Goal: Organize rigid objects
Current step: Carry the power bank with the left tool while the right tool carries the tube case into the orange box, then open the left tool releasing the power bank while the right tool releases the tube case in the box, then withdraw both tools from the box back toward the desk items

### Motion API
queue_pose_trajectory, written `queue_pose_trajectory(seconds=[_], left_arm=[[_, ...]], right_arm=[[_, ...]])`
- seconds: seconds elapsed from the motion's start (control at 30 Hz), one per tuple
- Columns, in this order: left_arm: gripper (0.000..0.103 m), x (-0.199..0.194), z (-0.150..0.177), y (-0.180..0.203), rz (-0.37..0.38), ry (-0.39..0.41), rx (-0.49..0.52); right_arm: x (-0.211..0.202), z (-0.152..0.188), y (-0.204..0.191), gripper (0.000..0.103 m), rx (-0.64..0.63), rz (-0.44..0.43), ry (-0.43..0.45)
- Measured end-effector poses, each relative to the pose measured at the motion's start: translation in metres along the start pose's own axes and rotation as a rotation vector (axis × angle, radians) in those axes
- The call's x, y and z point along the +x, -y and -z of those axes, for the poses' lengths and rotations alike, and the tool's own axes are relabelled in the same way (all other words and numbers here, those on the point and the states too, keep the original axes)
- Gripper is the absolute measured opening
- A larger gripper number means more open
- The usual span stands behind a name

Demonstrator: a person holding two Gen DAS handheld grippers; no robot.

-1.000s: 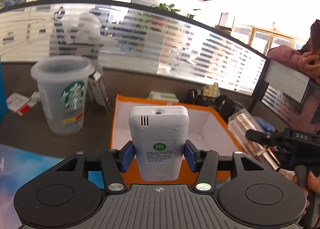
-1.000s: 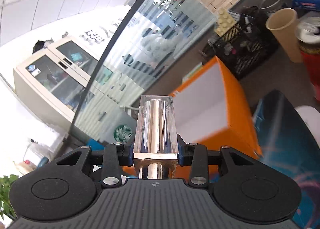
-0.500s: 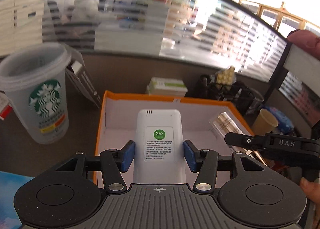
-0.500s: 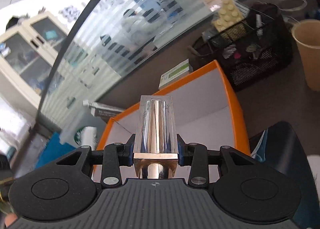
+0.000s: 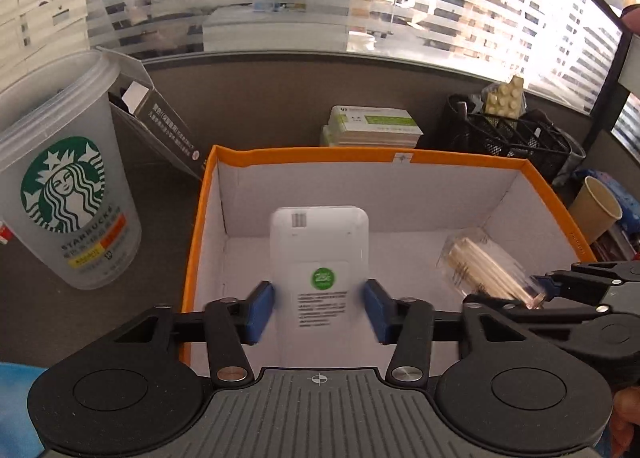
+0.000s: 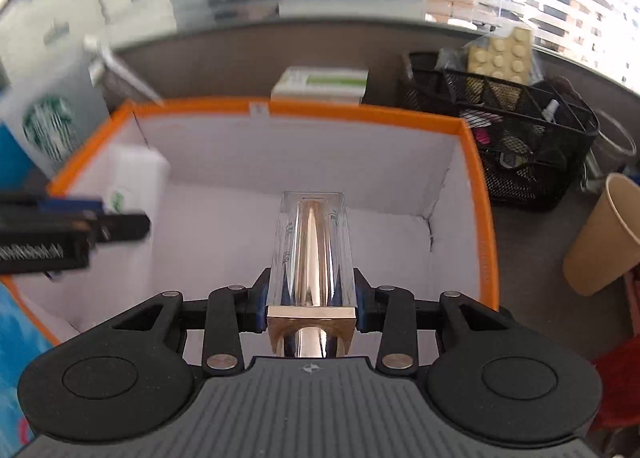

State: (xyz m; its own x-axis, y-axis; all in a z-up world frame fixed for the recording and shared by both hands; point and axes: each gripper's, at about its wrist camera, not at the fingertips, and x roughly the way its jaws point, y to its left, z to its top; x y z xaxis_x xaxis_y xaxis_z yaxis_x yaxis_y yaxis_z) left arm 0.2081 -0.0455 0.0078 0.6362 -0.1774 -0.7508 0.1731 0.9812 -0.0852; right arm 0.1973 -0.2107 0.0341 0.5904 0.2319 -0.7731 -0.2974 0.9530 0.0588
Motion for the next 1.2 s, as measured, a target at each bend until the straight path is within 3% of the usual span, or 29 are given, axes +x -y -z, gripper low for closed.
queue_pose_trajectory(seconds=[0.03, 0.37, 0.4, 0.47, 0.53, 0.7, 0.77, 0.83, 0.97, 1.2], left_arm=[[0.027, 0.001, -0.001, 0.000, -0.002, -0.005, 0.003], [0.029, 0.021, -0.001, 0.008, -0.025, -0.081, 0.035], [0.030, 0.022, 0.000, 0.007, -0.027, -0.079, 0.034], [0.031, 0.021, 0.001, 0.008, -0.031, -0.073, 0.039], [0.032, 0.016, 0.001, 0.010, -0.031, -0.060, 0.046], [0.060, -0.009, 0.000, 0.018, -0.050, 0.018, 0.088], [0.064, -0.022, 0.000, 0.023, -0.057, 0.054, 0.111], [0.075, -0.037, 0.003, 0.026, -0.059, 0.086, 0.126], [0.096, -0.066, 0.016, 0.032, -0.057, 0.140, 0.163], [0.102, -0.107, 0.055, 0.033, -0.036, 0.223, 0.167]], right_arm=[[0.004, 0.000, -0.003, 0.035, -0.017, 0.014, -0.020], [0.018, 0.001, -0.010, 0.036, -0.077, 0.071, -0.114], [0.015, 0.000, -0.010, 0.048, -0.078, 0.076, -0.102], [0.012, -0.001, -0.011, 0.059, -0.086, 0.074, -0.092], [0.008, -0.003, -0.013, 0.063, -0.088, 0.062, -0.086], [-0.017, -0.006, -0.020, 0.068, -0.106, 0.072, -0.020], [-0.033, -0.008, -0.020, 0.070, -0.101, 0.074, 0.016], [-0.049, -0.008, -0.018, 0.071, -0.092, 0.069, 0.052], [-0.085, 0.003, -0.015, 0.087, -0.073, 0.056, 0.115], [-0.152, 0.043, 0.001, 0.103, -0.042, 0.064, 0.225]])
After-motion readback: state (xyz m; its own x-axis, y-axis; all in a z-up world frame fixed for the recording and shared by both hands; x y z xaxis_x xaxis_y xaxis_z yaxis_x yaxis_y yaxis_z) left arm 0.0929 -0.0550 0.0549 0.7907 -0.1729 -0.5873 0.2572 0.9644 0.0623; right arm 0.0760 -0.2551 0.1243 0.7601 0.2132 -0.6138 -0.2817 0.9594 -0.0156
